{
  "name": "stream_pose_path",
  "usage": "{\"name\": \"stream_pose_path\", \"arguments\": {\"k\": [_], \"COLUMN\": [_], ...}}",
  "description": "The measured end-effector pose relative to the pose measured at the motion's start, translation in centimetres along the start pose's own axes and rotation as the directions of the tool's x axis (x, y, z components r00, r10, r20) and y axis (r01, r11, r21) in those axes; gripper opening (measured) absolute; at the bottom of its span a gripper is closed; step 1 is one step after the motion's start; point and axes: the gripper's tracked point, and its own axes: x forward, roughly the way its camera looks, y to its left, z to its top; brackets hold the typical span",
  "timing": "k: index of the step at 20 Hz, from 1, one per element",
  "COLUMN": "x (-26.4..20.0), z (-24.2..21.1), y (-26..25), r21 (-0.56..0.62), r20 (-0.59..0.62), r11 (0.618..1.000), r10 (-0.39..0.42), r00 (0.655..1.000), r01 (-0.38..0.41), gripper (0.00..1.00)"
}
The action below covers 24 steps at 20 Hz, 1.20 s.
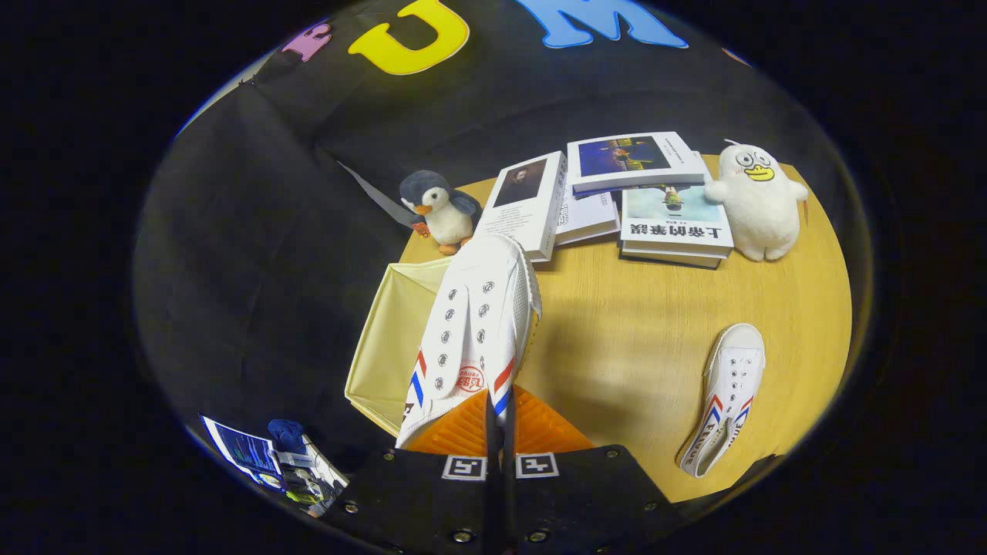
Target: Open the storage box then place both shoes into the box .Put the left shoe in first, then the right shoe, with the right side of both shoes facing outward in a uniform manner.
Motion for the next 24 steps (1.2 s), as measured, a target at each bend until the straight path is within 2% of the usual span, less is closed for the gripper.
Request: {"name": "stream_pose_path", "arguments": {"k": [9,24], "x": [3.9,12.5], "z": [0.8,-0.7], "y": [8.7,12.1], "r21": [-0.068,-0.083], "r20": [-0.061,-0.189], "r11": [0.994,0.996], "r10": [0.081,-0.001], "r00": [0.995,0.982], "r01": [-0.086,-0.015], "gripper": [0.00,0.00]}}
